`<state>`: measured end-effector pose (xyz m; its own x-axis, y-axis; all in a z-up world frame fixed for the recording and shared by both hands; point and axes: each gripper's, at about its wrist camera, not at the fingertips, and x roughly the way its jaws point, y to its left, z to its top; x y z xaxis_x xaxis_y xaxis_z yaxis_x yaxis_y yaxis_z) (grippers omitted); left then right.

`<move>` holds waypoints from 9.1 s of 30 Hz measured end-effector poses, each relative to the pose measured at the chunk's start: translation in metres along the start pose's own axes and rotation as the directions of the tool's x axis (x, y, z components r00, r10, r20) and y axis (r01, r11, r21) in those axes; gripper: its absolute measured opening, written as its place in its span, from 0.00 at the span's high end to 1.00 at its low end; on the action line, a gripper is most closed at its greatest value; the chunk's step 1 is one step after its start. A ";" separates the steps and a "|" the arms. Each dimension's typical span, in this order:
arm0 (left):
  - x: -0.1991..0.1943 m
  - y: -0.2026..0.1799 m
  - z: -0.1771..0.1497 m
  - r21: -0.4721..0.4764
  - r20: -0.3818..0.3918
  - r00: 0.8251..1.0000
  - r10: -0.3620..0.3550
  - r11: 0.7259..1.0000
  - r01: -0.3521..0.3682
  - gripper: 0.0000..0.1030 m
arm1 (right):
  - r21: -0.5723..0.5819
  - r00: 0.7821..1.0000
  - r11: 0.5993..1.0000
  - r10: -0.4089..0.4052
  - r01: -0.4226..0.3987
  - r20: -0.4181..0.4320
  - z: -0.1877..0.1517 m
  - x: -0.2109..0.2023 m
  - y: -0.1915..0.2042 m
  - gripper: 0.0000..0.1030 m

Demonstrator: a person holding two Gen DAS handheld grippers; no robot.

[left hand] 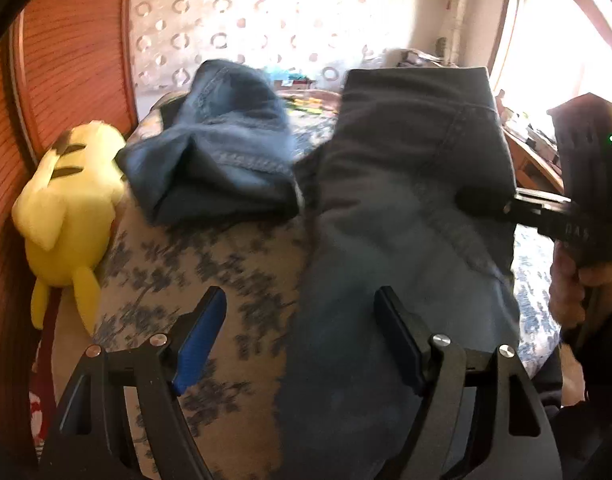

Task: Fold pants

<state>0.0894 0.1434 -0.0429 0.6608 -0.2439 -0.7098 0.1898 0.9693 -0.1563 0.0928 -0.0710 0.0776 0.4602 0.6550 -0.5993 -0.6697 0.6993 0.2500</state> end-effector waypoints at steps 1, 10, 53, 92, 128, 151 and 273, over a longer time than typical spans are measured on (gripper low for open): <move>0.000 -0.006 0.003 0.011 0.003 1.000 -0.005 1.000 0.005 0.25 | 0.004 1.000 1.000 -0.029 0.029 0.005 -0.001 -0.008 -0.011 0.80; 0.026 -0.060 0.040 0.116 0.011 0.999 -0.043 0.992 0.041 0.25 | 0.072 0.977 0.974 -0.211 0.213 -0.033 -0.011 -0.042 -0.126 0.78; 0.137 -0.103 0.092 0.118 -0.231 0.929 -0.290 0.939 0.323 0.84 | 0.198 0.993 0.973 -0.109 0.117 -0.049 0.009 0.035 -0.179 0.76; 0.006 0.099 0.178 -0.032 0.045 0.989 0.139 0.990 -0.137 0.93 | -0.058 0.987 0.988 0.142 -0.146 -0.071 0.199 0.235 -0.101 0.53; 0.051 0.078 0.135 -0.107 -0.021 0.994 0.106 0.988 -0.107 0.42 | -0.200 0.992 0.975 -0.109 0.095 -0.058 0.174 0.245 -0.164 0.70; -0.020 -0.018 0.130 0.008 0.166 0.983 0.084 0.996 -0.086 0.40 | -0.082 0.969 0.974 -0.197 0.211 0.152 0.056 0.027 -0.100 0.64; -0.109 -0.152 0.034 0.044 0.340 0.934 0.112 0.990 -0.135 0.19 | 0.119 0.803 0.873 -0.483 0.474 0.348 -0.112 -0.144 0.029 0.31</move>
<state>0.0127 0.0214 0.0816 0.8853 -0.1294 -0.4466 0.1305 0.9910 -0.0285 -0.0579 -0.1773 0.0861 0.8963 0.2877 -0.3374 -0.2970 0.9546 0.0249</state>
